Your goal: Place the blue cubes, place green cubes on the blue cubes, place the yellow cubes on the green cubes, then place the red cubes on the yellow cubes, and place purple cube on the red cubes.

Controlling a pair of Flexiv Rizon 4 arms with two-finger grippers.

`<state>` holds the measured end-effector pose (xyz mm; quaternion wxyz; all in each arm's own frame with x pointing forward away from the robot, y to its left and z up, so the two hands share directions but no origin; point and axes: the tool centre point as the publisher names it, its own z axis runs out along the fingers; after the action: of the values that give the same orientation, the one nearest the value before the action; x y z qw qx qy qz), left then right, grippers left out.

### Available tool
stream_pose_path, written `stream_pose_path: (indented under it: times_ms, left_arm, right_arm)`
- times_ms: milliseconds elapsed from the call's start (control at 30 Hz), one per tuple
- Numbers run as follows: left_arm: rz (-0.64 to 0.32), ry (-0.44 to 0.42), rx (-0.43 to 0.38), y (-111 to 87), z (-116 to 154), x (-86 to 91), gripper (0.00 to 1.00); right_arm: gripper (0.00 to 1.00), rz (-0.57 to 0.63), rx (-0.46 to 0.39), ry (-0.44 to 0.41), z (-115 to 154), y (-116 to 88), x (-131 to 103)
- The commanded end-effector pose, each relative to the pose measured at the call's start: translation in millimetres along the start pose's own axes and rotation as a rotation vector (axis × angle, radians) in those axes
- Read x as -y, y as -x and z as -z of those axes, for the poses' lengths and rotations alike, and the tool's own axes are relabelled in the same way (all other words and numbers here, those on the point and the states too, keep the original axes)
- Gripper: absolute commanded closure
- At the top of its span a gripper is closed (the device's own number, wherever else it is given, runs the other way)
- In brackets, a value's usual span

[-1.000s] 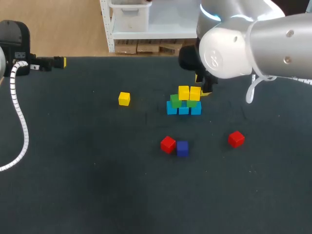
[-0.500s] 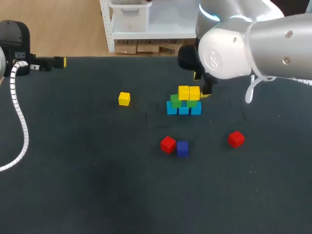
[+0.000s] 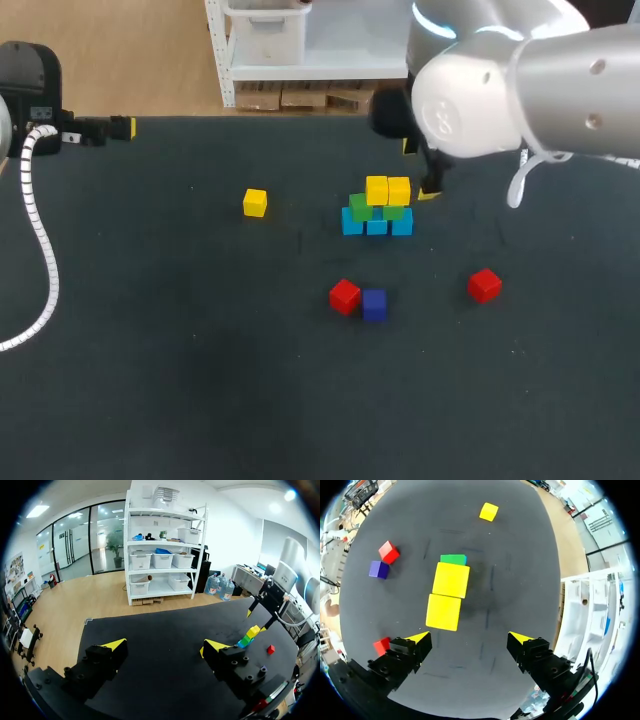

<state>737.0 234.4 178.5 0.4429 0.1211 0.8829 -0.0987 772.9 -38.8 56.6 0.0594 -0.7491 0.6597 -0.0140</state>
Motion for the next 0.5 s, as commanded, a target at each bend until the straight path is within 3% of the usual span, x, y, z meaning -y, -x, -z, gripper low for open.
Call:
stream_pose_path:
  times_ms: [33, 267, 500]
  left_arm:
    - [-0.002, -0.029, 0.001, 0.0, 0.3, -3.7, 0.00]
    - [-0.002, -0.029, 0.001, 0.0, 0.3, -3.7, 0.00]
    - [-0.002, -0.029, 0.001, 0.0, 0.3, -3.7, 0.00]
  right_arm:
    - [0.00, -0.017, 0.037, -0.028, 17.6, -18.4, -11.3]
    - [0.00, -0.113, 0.168, -0.071, 45.8, -33.9, -11.0]
    - [0.00, -0.329, 0.336, -0.160, 65.5, -57.0, -3.4]
